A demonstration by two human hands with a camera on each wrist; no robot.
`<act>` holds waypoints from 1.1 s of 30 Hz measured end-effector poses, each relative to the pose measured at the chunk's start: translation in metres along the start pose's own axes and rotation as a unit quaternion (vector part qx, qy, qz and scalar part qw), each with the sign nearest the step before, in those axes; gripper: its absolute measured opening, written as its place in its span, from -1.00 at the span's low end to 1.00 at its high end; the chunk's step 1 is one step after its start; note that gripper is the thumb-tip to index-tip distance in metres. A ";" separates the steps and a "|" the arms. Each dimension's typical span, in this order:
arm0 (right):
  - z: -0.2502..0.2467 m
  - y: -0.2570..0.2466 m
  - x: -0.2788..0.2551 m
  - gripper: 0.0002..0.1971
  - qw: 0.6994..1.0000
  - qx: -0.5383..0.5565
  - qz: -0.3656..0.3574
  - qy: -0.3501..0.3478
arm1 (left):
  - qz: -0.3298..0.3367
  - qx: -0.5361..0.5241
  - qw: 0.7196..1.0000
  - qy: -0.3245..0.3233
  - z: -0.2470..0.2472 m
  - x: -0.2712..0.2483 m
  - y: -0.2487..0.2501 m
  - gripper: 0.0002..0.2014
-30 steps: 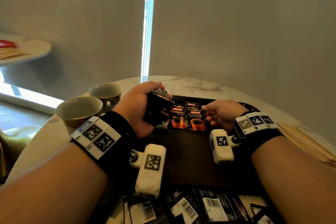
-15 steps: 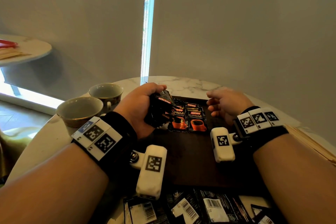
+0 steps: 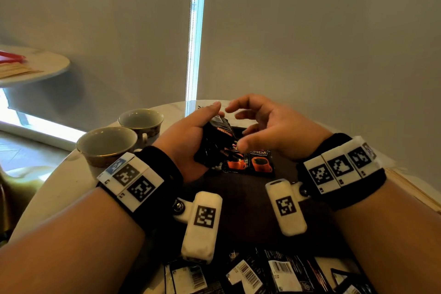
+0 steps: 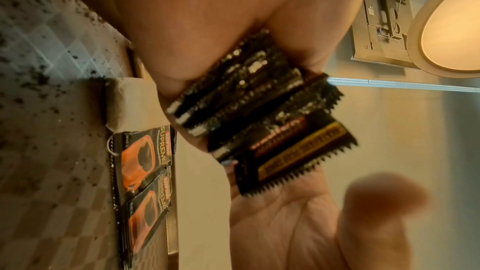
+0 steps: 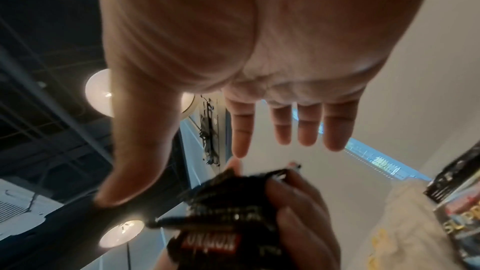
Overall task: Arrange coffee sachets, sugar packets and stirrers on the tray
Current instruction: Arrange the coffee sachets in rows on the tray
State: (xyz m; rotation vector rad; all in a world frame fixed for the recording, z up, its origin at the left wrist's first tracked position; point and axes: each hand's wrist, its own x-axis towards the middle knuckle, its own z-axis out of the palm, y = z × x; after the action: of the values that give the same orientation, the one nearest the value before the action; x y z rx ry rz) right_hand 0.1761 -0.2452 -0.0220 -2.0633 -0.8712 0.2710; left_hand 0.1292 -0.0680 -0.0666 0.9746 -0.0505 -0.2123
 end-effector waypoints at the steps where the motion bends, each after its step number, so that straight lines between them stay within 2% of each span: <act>1: 0.002 -0.003 0.000 -0.33 1.000 0.013 0.002 -0.024 | -0.008 -0.001 1.000 -0.025 0.001 0.000 0.000 -0.43; 3: 0.006 -0.007 -0.002 -0.32 0.997 0.048 0.000 -0.068 | -0.022 0.000 0.998 -0.062 0.003 -0.001 -0.001 -0.33; 6: 0.012 -0.011 -0.005 -0.38 0.998 -0.015 -0.022 -0.064 | -0.026 -0.010 0.995 -0.094 0.005 0.001 -0.003 -0.27; 8: 0.015 -0.013 -0.005 -0.44 0.998 -0.033 -0.032 -0.044 | -0.024 -0.057 0.993 -0.099 0.004 -0.001 -0.003 -0.34; 11: 0.016 -0.012 -0.006 -0.46 0.999 -0.007 -0.040 -0.025 | -0.012 -0.125 0.986 -0.114 0.005 -0.004 -0.001 -0.57; 14: 0.016 -0.013 -0.007 -0.37 0.998 0.010 -0.051 -0.039 | 0.009 -0.140 0.984 -0.113 0.006 -0.004 -0.002 -0.56; 16: 0.017 -0.013 -0.007 -0.36 0.997 -0.003 -0.060 -0.038 | 0.009 -0.123 0.985 -0.117 0.006 -0.004 -0.002 -0.57; 19: 0.019 -0.012 -0.006 -0.40 0.996 -0.022 -0.085 0.000 | 0.008 -0.088 0.989 -0.118 0.007 -0.005 -0.001 -0.59; 23: 0.020 -0.012 -0.006 -0.51 0.996 -0.004 -0.086 0.030 | 0.013 -0.044 0.995 -0.090 0.010 -0.002 -0.002 -0.41; 25: 0.017 -0.011 -0.006 -0.53 0.996 0.011 -0.078 0.032 | 0.001 -0.002 0.996 -0.084 0.007 -0.002 0.000 -0.38; 30: 0.016 -0.009 -0.004 -0.48 0.996 -0.031 -0.077 0.010 | 0.000 0.002 0.994 -0.110 0.006 -0.004 0.002 -0.54; 33: 0.014 -0.009 -0.005 -0.43 0.998 0.006 -0.062 -0.019 | 0.019 0.002 0.994 -0.104 0.004 -0.003 -0.001 -0.56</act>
State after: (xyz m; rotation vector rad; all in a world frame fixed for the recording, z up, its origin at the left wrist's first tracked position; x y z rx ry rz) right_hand 0.1620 -0.2363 -0.0242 -1.9891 -1.0139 0.2483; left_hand 0.1258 -0.0707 -0.0648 0.9528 -0.2594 -0.2779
